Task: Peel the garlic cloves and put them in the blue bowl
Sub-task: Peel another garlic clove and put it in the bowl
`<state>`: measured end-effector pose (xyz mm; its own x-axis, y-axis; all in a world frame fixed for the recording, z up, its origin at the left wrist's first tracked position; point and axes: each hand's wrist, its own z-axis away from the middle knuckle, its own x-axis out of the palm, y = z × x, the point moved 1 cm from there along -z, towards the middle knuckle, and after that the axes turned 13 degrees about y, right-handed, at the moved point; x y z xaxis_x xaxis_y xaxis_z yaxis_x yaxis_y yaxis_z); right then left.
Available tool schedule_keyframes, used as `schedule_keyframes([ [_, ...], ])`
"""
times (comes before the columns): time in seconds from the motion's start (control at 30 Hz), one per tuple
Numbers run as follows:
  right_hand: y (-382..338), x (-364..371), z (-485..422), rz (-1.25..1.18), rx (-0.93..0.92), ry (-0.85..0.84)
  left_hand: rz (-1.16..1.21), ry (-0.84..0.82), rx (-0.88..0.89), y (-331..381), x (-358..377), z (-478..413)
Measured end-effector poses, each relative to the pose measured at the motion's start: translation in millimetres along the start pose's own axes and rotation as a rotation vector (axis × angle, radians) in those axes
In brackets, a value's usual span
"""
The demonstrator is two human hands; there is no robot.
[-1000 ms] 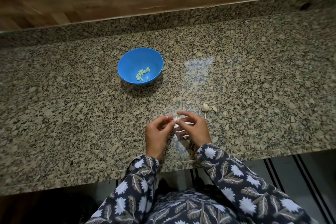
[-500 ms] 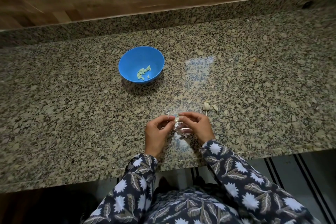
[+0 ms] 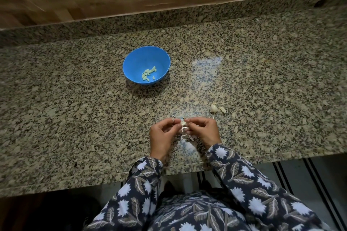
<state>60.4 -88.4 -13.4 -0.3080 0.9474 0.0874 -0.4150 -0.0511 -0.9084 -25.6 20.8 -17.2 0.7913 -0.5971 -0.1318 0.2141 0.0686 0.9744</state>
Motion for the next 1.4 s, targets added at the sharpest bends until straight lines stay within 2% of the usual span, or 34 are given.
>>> schedule_keyframes([
  [0.17, 4.0, -1.0, -2.8, 0.085, -0.047, -0.06, 0.126, 0.03, -0.121, 2.2, 0.1, 0.3],
  [0.3, 6.8, -0.3, -2.8, 0.288, -0.206, -0.105, 0.098, 0.0, -0.09, 4.3, -1.1, 0.3],
  [0.5, 4.1, -3.8, -6.9, 0.365, -0.243, -0.086, 0.07, -0.01, -0.044, 5.5, -1.6, 0.6],
  [0.63, 4.0, -4.0, -5.6, 0.297, -0.169, -0.092, 0.08, -0.032, -0.054, 5.1, -0.8, 0.8],
  [0.8, 3.6, -1.6, -3.9, -0.019, 0.105, -0.017, 0.189, -0.031, -0.171, 5.7, -0.6, -0.1],
  [0.9, 0.5, -0.8, -2.7, -0.091, 0.202, 0.03, 0.234, -0.002, -0.222, 3.6, -3.0, -1.4],
  [1.13, -2.8, 1.7, 1.6, 0.038, 0.128, -0.095, 0.108, -0.026, -0.114, 4.9, -2.1, 1.4],
  [1.27, -2.0, 1.4, 1.8, 0.02, 0.138, -0.069, 0.139, -0.009, -0.157, 5.6, -6.0, -1.4],
  [1.4, -2.3, -6.9, -2.7, -0.055, 0.179, 0.052, 0.177, 0.155, -0.205, 3.6, -29.4, -16.8],
])
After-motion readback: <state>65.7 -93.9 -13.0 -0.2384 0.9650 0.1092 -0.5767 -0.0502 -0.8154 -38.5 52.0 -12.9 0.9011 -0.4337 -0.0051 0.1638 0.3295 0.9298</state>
